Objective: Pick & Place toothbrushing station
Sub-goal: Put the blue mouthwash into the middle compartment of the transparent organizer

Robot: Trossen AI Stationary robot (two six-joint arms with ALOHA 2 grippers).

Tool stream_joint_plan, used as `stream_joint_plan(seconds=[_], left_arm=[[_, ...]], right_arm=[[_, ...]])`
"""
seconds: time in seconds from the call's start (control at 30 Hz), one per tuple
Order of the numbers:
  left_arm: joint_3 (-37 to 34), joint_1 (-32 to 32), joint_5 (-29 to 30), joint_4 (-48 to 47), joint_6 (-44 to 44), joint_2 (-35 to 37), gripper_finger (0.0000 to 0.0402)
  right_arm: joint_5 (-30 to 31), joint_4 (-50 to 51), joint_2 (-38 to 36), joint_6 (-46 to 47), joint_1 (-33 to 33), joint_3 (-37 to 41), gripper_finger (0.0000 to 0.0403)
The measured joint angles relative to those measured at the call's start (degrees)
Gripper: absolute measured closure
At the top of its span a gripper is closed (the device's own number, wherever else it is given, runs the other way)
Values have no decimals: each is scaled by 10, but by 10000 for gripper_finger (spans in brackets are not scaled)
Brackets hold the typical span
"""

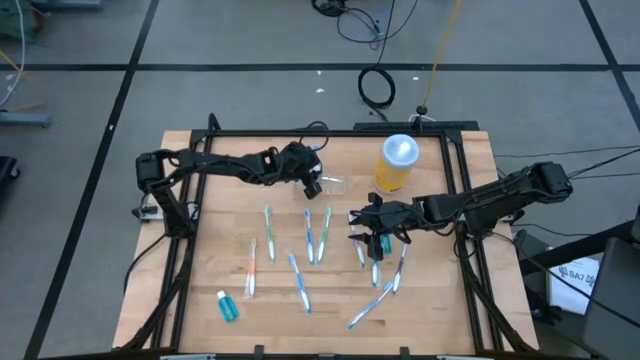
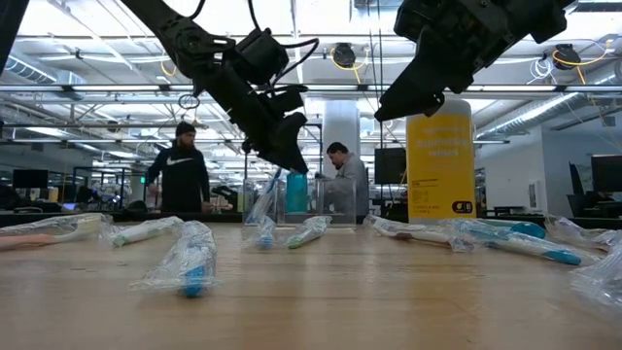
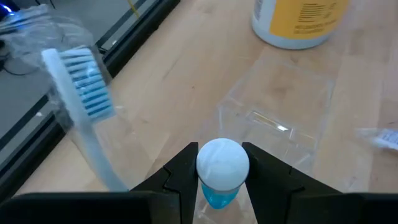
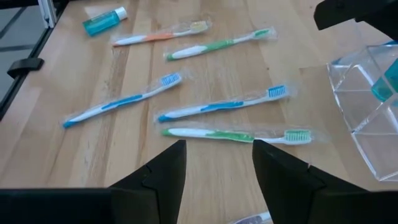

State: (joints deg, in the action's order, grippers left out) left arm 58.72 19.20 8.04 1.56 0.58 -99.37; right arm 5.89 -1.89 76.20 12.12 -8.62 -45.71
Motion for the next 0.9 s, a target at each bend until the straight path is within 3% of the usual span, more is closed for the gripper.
stream_joint_plan(seconds=[0.9], left_arm=[[0, 1, 11, 12, -20, -31, 273]], right_arm=[[0, 0, 0, 3, -1, 0, 231]])
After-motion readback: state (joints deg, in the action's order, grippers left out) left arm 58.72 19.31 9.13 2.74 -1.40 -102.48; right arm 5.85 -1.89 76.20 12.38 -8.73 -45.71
